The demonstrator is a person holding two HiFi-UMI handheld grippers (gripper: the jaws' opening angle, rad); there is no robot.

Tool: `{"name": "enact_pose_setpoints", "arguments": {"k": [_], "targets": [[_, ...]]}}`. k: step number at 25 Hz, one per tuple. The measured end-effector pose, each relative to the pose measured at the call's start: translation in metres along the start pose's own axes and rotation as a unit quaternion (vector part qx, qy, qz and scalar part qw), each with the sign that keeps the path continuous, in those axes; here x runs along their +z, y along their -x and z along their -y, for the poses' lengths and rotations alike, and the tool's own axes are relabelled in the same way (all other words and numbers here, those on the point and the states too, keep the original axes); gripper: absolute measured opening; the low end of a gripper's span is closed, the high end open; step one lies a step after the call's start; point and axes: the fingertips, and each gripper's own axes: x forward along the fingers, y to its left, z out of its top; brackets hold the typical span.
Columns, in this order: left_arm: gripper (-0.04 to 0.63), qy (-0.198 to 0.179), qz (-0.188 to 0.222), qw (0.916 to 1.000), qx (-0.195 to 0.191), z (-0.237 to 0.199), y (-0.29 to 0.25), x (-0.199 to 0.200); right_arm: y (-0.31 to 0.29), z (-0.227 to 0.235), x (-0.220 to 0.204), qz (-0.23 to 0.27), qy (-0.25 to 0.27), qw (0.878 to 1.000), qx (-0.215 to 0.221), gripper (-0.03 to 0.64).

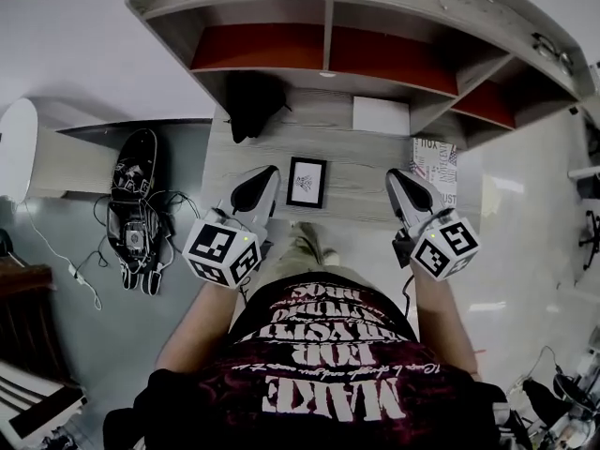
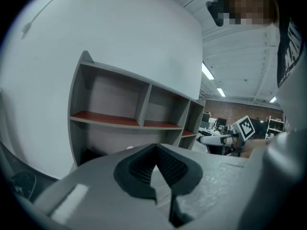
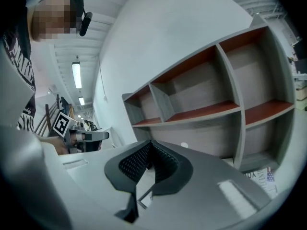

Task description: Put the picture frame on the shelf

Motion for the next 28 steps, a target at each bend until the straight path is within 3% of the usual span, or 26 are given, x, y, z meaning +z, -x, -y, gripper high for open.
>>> {"name": "enact_pose_setpoints", "arguments": {"k": [11,18,28], "targets": [[0.008,0.049,-0.117,0.9919,0.004,-0.058,-0.06,-0.104,-0.051,0.068,-0.087,-0.105,-0.05,0.993,-0.036,0.025],[0.008,0.099,-0.215,0.9715,0.009,-0.072,-0.074,-0.199,-0.073,0.082,-0.149,-0.173,-0.089,0.98,-0.028,0.025],[0.009,0.144,-0.3,0.943,0.012,-0.09,-0.073,-0.294,-0.09,0.068,-0.243,-0.278,-0.139,0.951,-0.002,0.025]]}}
